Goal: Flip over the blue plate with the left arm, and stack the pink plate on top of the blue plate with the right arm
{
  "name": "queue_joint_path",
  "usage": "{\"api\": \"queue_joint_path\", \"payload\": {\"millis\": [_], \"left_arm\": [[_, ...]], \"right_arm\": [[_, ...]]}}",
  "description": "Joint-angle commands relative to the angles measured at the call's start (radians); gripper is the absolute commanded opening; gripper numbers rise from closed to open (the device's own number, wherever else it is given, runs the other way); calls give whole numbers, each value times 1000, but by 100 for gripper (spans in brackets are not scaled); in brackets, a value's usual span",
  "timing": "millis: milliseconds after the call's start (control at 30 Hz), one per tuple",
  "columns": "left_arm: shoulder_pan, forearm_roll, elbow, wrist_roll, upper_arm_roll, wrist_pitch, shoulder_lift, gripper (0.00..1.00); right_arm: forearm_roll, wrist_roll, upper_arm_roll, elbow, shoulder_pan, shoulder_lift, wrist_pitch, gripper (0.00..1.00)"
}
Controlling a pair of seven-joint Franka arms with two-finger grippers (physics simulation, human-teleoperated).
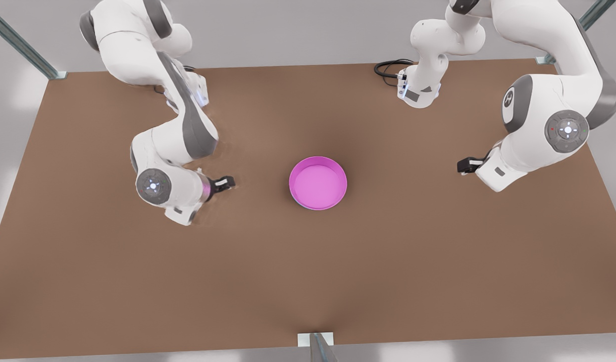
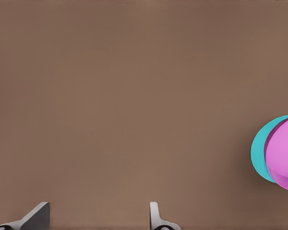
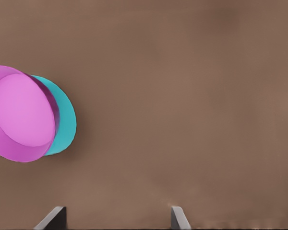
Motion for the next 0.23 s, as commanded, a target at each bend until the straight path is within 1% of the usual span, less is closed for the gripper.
{"api": "queue_joint_path", "payload": {"millis": [0,67,200], "left_arm": [[1,1,2,0,0,-1,0,100],[1,3,2,0,0,-2,-2,100],[1,3,2,0,0,-3,-2,100]], "right_arm": [[-23,8,4,0,-23,-23,-1,100],[-146,14,12,-12,-65,-100,-1,100],[-145,19,2,8,-68,-89,-30,100]]}}
